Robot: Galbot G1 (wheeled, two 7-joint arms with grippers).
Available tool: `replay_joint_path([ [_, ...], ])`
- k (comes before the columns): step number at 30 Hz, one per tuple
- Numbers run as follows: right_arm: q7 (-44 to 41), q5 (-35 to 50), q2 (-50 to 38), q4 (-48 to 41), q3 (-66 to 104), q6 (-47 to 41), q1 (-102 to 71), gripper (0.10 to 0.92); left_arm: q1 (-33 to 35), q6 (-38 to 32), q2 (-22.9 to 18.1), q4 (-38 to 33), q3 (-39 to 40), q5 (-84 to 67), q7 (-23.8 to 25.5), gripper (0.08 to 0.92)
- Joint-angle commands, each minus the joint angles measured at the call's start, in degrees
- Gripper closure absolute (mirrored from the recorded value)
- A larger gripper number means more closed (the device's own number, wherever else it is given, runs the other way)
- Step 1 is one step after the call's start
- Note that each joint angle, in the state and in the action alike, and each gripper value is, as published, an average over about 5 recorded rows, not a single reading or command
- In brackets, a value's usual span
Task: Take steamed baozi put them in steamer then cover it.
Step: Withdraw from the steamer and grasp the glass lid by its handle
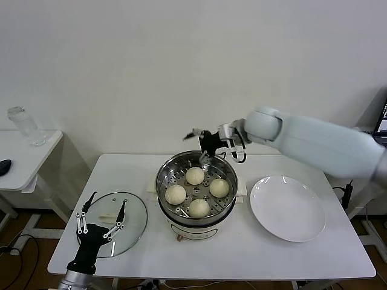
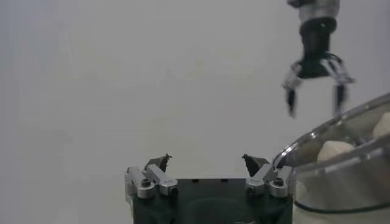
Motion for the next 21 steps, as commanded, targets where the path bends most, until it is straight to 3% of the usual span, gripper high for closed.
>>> replay_joint_path([
  [1,40.3,-2.2,-7.9,7.0,51.2,12.3,-47.4,0.203,-0.5,3.5,0.3,0.0,-1.1,14.4,-2.5,0.177],
  [11,40.0,-7.8,1.9,8.0,79.2,16.8,-79.2,0.203,-1.2,8.8,1.9,3.9,-3.9,30.4,-5.1,0.177],
  [21,37.4,-8.7,7.6,10.0,87.0,18.6,-90.5,0.203,-0.9,13.5,4.6,12.0,-5.9,48.8,-5.3,0.177],
])
